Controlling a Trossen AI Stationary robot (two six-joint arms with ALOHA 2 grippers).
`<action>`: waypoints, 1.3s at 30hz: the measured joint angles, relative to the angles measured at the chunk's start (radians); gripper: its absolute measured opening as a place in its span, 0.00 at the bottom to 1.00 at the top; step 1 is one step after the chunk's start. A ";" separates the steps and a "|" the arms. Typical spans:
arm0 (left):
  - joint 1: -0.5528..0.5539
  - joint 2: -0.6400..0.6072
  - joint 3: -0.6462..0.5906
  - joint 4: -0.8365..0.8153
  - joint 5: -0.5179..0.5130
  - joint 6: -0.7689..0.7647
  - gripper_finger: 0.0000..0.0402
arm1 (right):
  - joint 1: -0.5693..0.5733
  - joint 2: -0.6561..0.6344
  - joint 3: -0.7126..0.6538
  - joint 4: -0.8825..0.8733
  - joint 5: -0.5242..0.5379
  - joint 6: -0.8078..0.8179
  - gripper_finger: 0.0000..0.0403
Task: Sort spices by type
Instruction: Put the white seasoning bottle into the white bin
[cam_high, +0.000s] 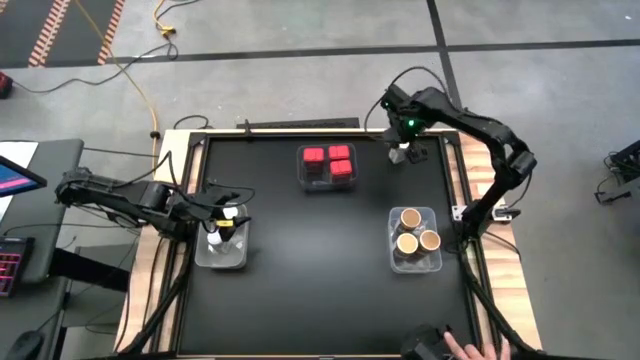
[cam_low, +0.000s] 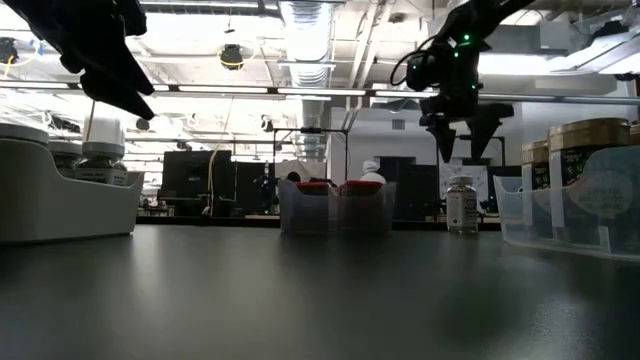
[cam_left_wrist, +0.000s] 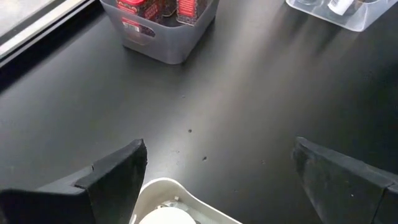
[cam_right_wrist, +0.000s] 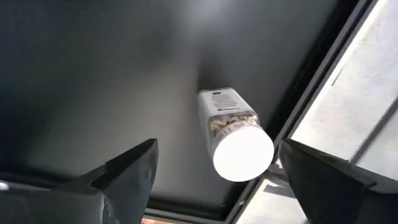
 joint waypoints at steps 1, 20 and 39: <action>0.000 0.000 0.000 0.000 0.000 0.000 0.96 | 0.005 0.000 -0.011 0.015 0.010 -0.015 0.91; 0.000 0.000 0.000 0.000 0.001 0.000 0.96 | -0.061 0.010 -0.080 0.164 0.018 -0.097 0.91; 0.000 0.000 0.000 0.000 0.002 -0.008 0.96 | -0.057 0.162 -0.080 0.145 0.023 -0.101 0.91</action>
